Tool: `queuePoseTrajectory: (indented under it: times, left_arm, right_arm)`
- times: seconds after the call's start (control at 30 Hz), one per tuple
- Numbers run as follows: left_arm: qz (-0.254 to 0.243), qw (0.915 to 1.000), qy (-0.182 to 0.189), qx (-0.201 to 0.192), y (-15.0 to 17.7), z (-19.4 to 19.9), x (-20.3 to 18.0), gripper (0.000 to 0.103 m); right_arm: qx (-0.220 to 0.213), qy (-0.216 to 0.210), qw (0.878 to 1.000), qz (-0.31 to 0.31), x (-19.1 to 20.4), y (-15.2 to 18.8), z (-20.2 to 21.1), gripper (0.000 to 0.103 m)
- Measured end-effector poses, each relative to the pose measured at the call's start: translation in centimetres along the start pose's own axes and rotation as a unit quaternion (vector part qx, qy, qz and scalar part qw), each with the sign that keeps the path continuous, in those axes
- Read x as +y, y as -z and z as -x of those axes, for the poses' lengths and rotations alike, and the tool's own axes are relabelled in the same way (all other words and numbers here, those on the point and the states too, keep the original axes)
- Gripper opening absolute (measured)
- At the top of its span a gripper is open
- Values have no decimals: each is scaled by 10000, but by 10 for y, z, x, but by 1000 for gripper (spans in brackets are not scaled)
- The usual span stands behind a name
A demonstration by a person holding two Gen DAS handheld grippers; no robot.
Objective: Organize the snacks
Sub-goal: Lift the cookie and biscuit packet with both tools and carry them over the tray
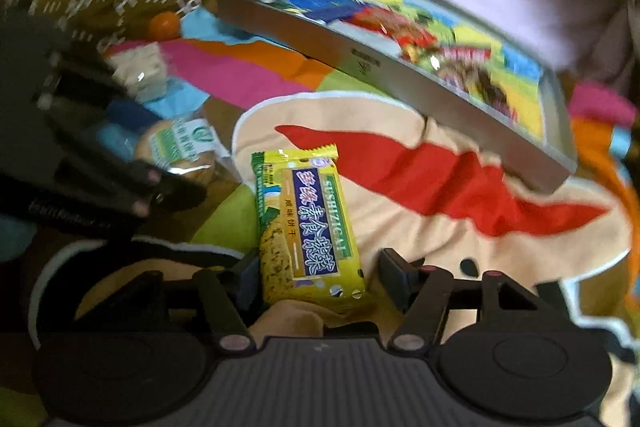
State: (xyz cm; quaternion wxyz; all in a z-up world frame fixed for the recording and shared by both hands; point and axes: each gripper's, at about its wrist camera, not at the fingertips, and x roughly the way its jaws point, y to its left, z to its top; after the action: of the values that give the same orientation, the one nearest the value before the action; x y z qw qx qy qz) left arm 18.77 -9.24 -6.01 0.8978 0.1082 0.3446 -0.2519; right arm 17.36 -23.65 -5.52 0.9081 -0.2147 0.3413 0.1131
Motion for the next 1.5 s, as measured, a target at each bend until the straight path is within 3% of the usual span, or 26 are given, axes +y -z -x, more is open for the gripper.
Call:
queuePoseTrajectory:
  times: [0.13,0.4,0.57,0.73,0.9,1.03,1.2,1.5]
  left_arm:
    - [3,10000,8,1,0,0,0,50]
    - [-40,10000,33,20,0,-1,-1,50]
    - [-16,10000,60,34,0,-1,0,50]
    - [90,9999,73,53,-2,0,2,50]
    - [156,9999,33,-1,-4,3,2,49]
    - [291,9992,-60,-250,-5,13,3,49]
    - [657,9957,-118,-647,-8,28,8,50]
    - [1399,9812,-171,-1320,-10,54,14,50]
  right_arm:
    - [82,-433,9975,-556,-20,3,-4,69]
    - [-39,-179,9995,-242,-5,6,1,61]
    - [-115,386,9981,476,20,5,5,60]
    - [-315,1232,9739,1878,61,14,10,59]
    - [-338,1501,9645,2148,67,19,13,59]
    - [-470,1787,9523,2429,70,24,16,59]
    - [-625,1927,9482,2449,67,29,24,59]
    - [-1220,2302,9412,2150,50,23,42,59]
